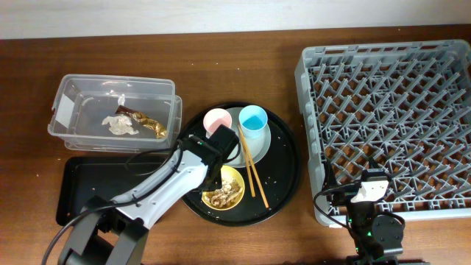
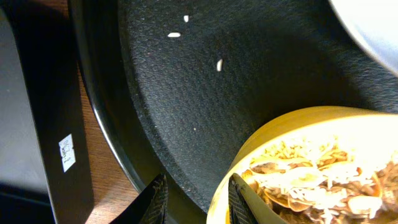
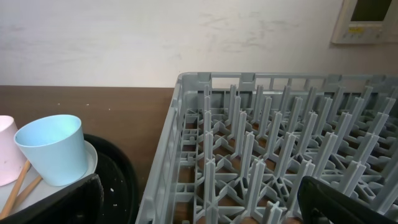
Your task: Sort waste into correct bins and load items into the dishwasher rack
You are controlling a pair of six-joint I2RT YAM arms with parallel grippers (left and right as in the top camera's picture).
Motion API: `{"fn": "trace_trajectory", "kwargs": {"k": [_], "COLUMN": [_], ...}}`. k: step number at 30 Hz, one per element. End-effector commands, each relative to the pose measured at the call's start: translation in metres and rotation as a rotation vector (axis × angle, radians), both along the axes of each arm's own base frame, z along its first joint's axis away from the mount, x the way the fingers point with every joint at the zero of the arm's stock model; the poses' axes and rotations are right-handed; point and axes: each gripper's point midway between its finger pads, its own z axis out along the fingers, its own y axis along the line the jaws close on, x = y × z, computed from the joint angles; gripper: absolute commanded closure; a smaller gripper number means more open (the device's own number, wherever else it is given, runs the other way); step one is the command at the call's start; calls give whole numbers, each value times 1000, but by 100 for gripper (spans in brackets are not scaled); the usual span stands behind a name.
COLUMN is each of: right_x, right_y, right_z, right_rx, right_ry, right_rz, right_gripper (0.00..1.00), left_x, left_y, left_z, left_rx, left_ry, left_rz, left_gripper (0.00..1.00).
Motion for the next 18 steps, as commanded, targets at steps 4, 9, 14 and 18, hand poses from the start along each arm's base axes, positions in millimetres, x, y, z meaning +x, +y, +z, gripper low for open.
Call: {"fn": "trace_trajectory", "kwargs": {"k": [4, 9, 14, 18], "right_x": [0, 0, 0, 0], "right_y": [-1, -1, -1, -1], "right_z": [-3, -3, -3, -3], "right_rx": [-5, -5, -5, -5], "right_ry": [5, 5, 5, 5], "right_rz": [-7, -7, -7, -7], "right_gripper": [2, 2, 2, 2], "left_x": [11, 22, 25, 22], "left_y": [31, 55, 68, 62], "left_z": [3, 9, 7, 4], "left_rx": [158, 221, 203, 156], "left_ry": [-71, -106, -89, -64], "left_rz": [10, 62, 123, 132], "left_gripper": [68, 68, 68, 68]}}
